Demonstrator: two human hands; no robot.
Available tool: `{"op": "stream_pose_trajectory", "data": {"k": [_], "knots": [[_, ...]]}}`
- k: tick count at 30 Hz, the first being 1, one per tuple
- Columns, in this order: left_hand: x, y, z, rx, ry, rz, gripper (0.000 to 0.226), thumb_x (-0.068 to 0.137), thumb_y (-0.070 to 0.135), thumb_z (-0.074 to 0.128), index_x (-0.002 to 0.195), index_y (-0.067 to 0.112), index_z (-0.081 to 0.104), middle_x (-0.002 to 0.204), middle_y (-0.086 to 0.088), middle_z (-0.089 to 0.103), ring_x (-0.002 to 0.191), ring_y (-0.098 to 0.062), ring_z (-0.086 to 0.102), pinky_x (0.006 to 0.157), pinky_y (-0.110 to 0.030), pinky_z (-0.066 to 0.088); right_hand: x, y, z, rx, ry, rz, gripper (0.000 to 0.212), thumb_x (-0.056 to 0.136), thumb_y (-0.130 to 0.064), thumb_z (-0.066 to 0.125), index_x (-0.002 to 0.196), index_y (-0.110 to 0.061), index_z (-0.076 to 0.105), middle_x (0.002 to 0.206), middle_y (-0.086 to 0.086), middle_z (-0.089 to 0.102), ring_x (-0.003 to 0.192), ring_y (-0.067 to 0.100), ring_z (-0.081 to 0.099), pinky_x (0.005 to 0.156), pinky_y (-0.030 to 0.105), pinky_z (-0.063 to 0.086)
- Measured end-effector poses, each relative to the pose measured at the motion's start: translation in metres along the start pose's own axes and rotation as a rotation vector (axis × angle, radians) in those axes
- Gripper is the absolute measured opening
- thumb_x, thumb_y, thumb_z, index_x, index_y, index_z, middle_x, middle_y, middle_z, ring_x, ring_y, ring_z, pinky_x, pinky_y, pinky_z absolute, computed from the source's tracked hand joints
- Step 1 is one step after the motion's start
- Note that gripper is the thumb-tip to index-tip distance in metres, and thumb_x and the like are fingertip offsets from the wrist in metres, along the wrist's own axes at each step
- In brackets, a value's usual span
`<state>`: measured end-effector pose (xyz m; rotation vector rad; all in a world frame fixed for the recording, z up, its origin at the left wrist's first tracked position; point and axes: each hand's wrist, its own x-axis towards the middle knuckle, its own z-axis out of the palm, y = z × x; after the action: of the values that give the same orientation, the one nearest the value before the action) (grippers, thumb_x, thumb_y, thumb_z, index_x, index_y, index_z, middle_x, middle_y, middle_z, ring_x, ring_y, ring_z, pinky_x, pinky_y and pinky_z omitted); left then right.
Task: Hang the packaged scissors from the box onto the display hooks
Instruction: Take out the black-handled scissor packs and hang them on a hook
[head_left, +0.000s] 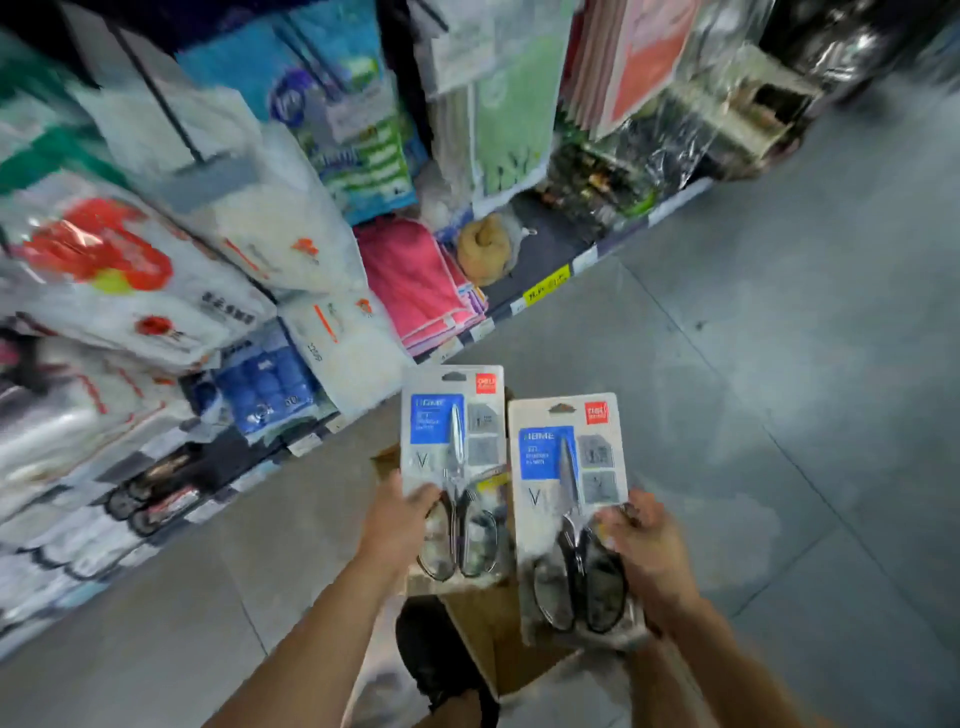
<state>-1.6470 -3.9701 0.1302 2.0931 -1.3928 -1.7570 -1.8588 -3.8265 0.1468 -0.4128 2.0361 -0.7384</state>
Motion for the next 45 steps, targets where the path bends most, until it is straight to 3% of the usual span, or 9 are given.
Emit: {"op": "stream_pose_trajectory", "data": {"k": [3, 5, 7, 10, 13, 19, 26, 32, 45], "knots": [[-0.049, 0.058, -0.032, -0.052, -0.012, 0.083, 0.004, 0.097, 0.021, 0.055, 0.101, 0.021, 0.053, 0.11, -0.002, 0.062, 0.109, -0.026, 0.06, 0.091, -0.038, 0.048, -0.05, -0.072, -0.038, 0.088, 0.071, -0.093, 0.019, 0.093, -0.003, 0.054, 0.095, -0.015, 0.068, 0.081, -0.004, 0.075, 0.07, 0.009, 0.069, 0.062, 0.017, 0.054], [-0.085, 0.102, -0.048, 0.007, 0.038, 0.176, 0.02, 0.099, 0.03, 0.048, 0.108, 0.013, 0.053, 0.103, -0.004, 0.052, 0.106, -0.024, 0.055, 0.084, -0.032, 0.039, -0.083, -0.114, -0.064, 0.23, 0.094, -0.098, 0.018, 0.093, 0.004, 0.05, 0.098, 0.001, 0.067, 0.08, 0.022, 0.07, 0.062, 0.026, 0.065, 0.048, 0.012, 0.048], [-0.124, 0.141, -0.059, -0.009, 0.08, 0.306, 0.04, 0.096, 0.041, 0.046, 0.093, 0.002, 0.054, 0.085, -0.009, 0.051, 0.088, -0.025, 0.055, 0.072, -0.031, 0.039, -0.11, -0.143, -0.088, 0.34, 0.12, -0.116, 0.018, 0.094, 0.002, 0.05, 0.103, 0.001, 0.065, 0.084, 0.02, 0.071, 0.068, 0.026, 0.062, 0.049, 0.014, 0.049], [-0.175, 0.185, -0.068, -0.048, 0.117, 0.426, 0.029, 0.101, 0.027, 0.046, 0.08, 0.008, 0.053, 0.072, 0.001, 0.052, 0.07, -0.015, 0.05, 0.056, -0.019, 0.039, -0.145, -0.177, -0.125, 0.458, 0.168, -0.139, 0.018, 0.095, -0.005, 0.053, 0.104, -0.011, 0.068, 0.092, 0.006, 0.075, 0.077, 0.016, 0.071, 0.059, 0.021, 0.055], [-0.21, 0.207, -0.062, -0.12, 0.087, 0.474, 0.032, 0.1, 0.028, 0.05, 0.09, -0.001, 0.058, 0.079, -0.005, 0.059, 0.075, -0.016, 0.053, 0.065, -0.027, 0.04, -0.17, -0.199, -0.164, 0.522, 0.197, -0.18, 0.014, 0.095, -0.012, 0.056, 0.103, -0.011, 0.067, 0.098, 0.014, 0.073, 0.082, 0.023, 0.07, 0.065, 0.031, 0.059], [-0.276, 0.252, -0.014, -0.252, -0.029, 0.491, 0.016, 0.098, 0.011, 0.054, 0.103, 0.019, 0.067, 0.1, 0.005, 0.071, 0.09, -0.013, 0.066, 0.08, -0.028, 0.051, -0.191, -0.208, -0.253, 0.548, 0.176, -0.285, 0.014, 0.095, -0.011, 0.053, 0.093, -0.017, 0.065, 0.078, 0.007, 0.066, 0.064, 0.018, 0.059, 0.048, 0.024, 0.053], [-0.333, 0.291, 0.091, -0.269, 0.038, 0.51, 0.02, 0.098, 0.008, 0.054, 0.111, 0.015, 0.068, 0.107, -0.001, 0.072, 0.1, -0.02, 0.068, 0.087, -0.035, 0.054, -0.15, -0.166, -0.391, 0.59, 0.084, -0.333, 0.013, 0.096, -0.014, 0.052, 0.101, -0.01, 0.063, 0.071, 0.004, 0.063, 0.057, 0.015, 0.055, 0.046, 0.024, 0.047], [-0.383, 0.325, 0.188, -0.325, 0.075, 0.48, 0.017, 0.098, 0.01, 0.054, 0.107, 0.018, 0.067, 0.109, -0.006, 0.072, 0.1, -0.026, 0.067, 0.093, -0.044, 0.053, -0.139, -0.142, -0.507, 0.605, 0.055, -0.392, 0.014, 0.096, -0.014, 0.053, 0.101, -0.011, 0.066, 0.096, 0.024, 0.071, 0.085, 0.044, 0.067, 0.083, 0.059, 0.054], [-0.414, 0.432, 0.252, -0.508, 0.234, 0.578, 0.012, 0.098, 0.027, 0.056, 0.092, 0.02, 0.064, 0.101, -0.003, 0.069, 0.096, -0.021, 0.062, 0.087, -0.033, 0.048, -0.098, -0.215, -0.6, 0.479, 0.067, -0.643, 0.017, 0.095, -0.021, 0.056, 0.101, -0.026, 0.071, 0.096, 0.0, 0.076, 0.093, 0.028, 0.071, 0.086, 0.049, 0.056]]}}
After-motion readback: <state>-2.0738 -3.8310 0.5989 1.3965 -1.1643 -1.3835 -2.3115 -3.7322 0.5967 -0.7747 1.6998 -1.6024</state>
